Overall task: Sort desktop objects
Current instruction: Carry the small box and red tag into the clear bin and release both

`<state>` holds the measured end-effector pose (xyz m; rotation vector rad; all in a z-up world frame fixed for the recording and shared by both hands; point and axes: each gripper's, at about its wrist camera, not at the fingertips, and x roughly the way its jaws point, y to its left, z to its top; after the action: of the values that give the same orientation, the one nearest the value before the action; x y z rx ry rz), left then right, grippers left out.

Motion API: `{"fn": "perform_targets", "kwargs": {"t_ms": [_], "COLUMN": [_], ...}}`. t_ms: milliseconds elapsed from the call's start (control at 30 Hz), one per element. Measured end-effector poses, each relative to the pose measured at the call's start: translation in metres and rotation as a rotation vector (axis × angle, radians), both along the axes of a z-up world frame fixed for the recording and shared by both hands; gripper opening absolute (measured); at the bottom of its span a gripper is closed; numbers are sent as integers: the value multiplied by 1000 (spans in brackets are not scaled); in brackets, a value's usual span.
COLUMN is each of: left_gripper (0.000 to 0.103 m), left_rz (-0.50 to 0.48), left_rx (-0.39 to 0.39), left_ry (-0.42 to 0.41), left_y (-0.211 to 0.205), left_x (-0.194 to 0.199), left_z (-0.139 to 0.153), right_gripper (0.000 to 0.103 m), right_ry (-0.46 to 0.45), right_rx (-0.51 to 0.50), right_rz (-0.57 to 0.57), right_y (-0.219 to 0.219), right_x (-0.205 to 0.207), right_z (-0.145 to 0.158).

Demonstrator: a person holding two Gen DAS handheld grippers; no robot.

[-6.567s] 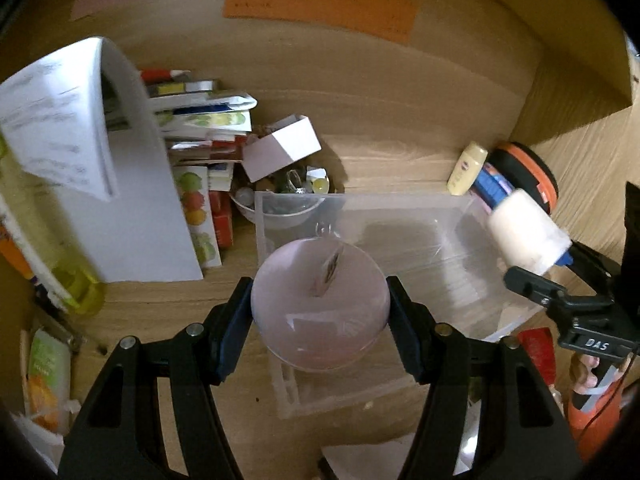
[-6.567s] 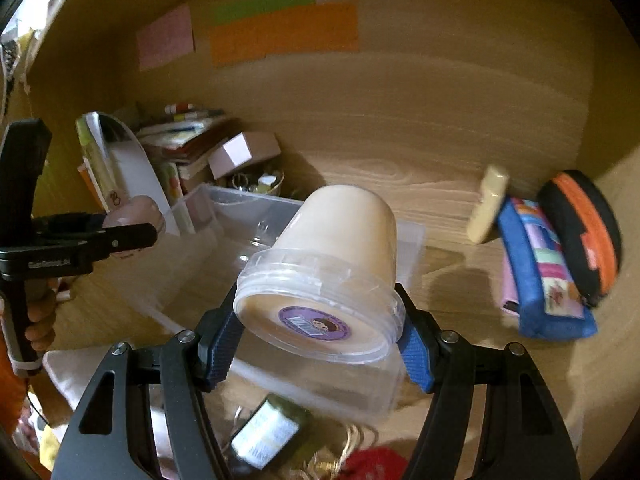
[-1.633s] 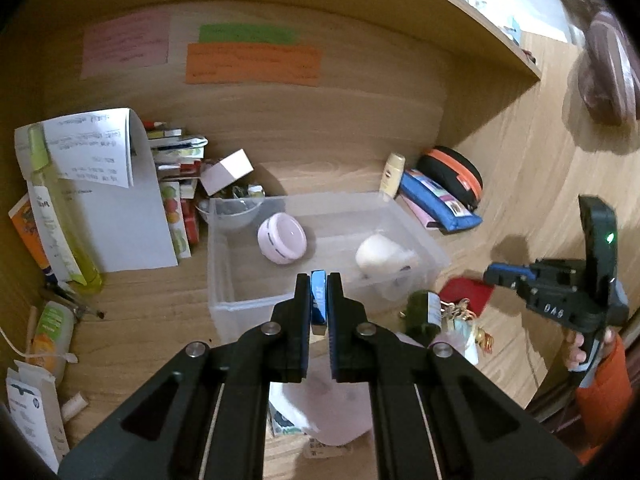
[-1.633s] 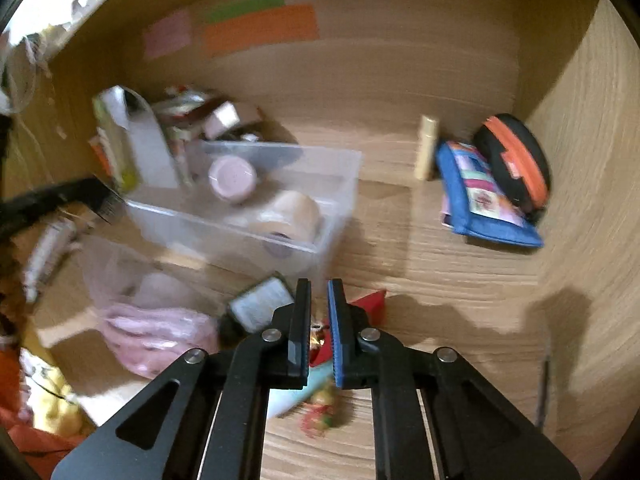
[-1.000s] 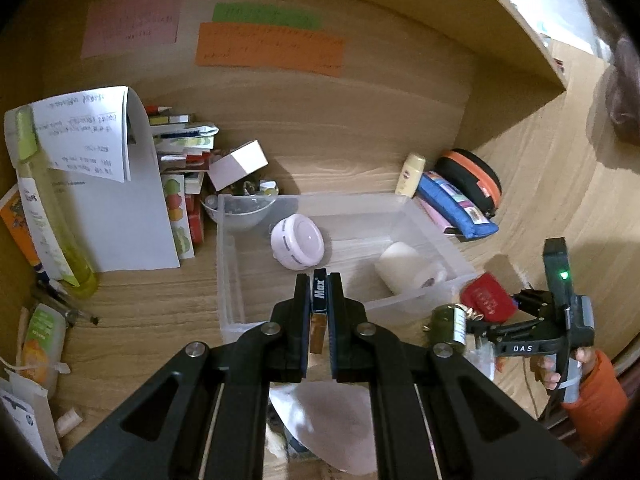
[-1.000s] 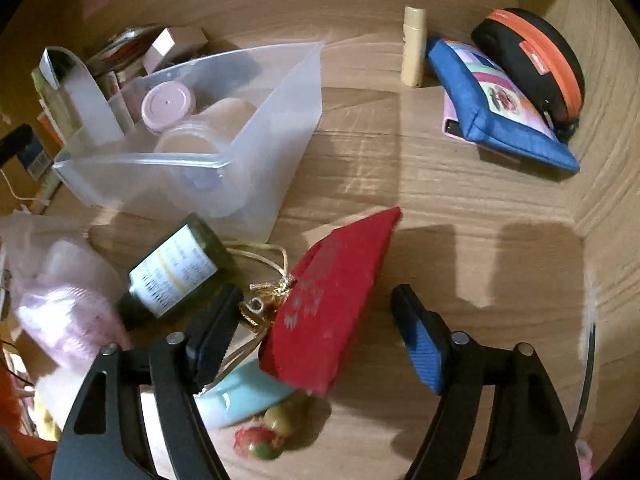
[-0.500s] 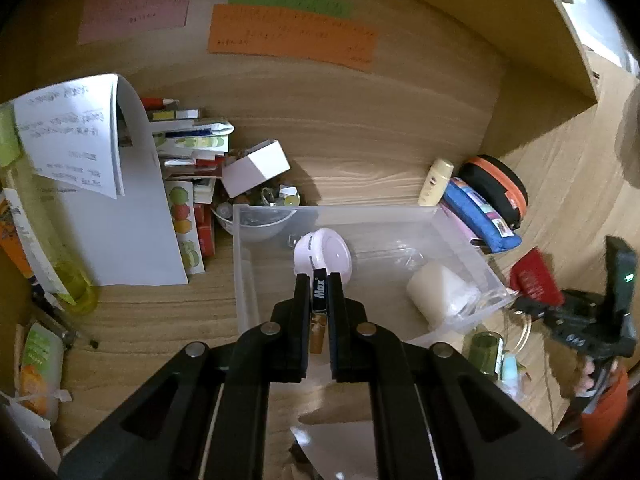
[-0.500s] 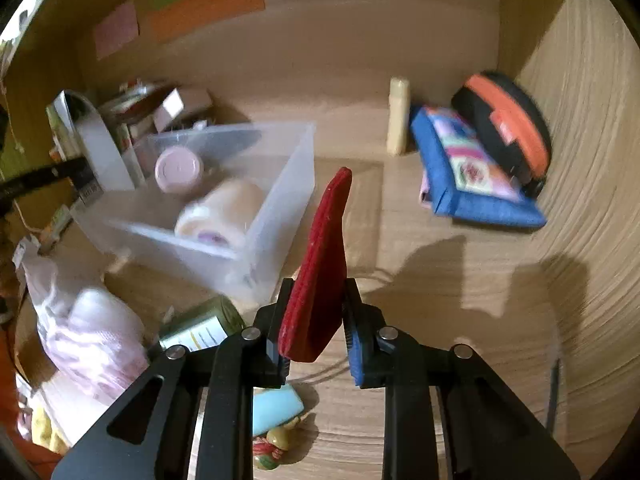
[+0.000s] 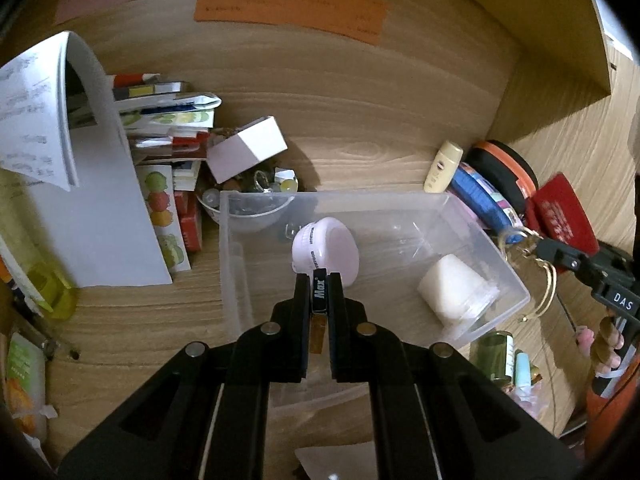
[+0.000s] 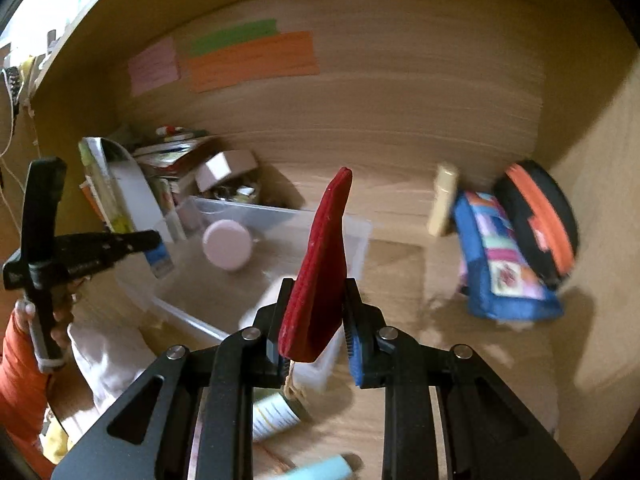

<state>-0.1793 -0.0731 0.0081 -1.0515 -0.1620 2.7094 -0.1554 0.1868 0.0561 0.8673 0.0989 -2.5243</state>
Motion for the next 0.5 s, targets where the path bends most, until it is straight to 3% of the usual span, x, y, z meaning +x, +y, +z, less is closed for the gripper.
{"fn": "perform_targets", "kwargs": {"t_ms": [500], "left_gripper": [6], "left_rz": [-22], "left_rx": [33], "left_ry": [-47], "left_y": [-8], "left_x": [-9], "left_z": [-22], "right_gripper": [20], "right_ry": [-151], "right_rx": [42], "right_rz": [159], "right_y": [-100], "right_x": [-52], "right_z": [-36]}}
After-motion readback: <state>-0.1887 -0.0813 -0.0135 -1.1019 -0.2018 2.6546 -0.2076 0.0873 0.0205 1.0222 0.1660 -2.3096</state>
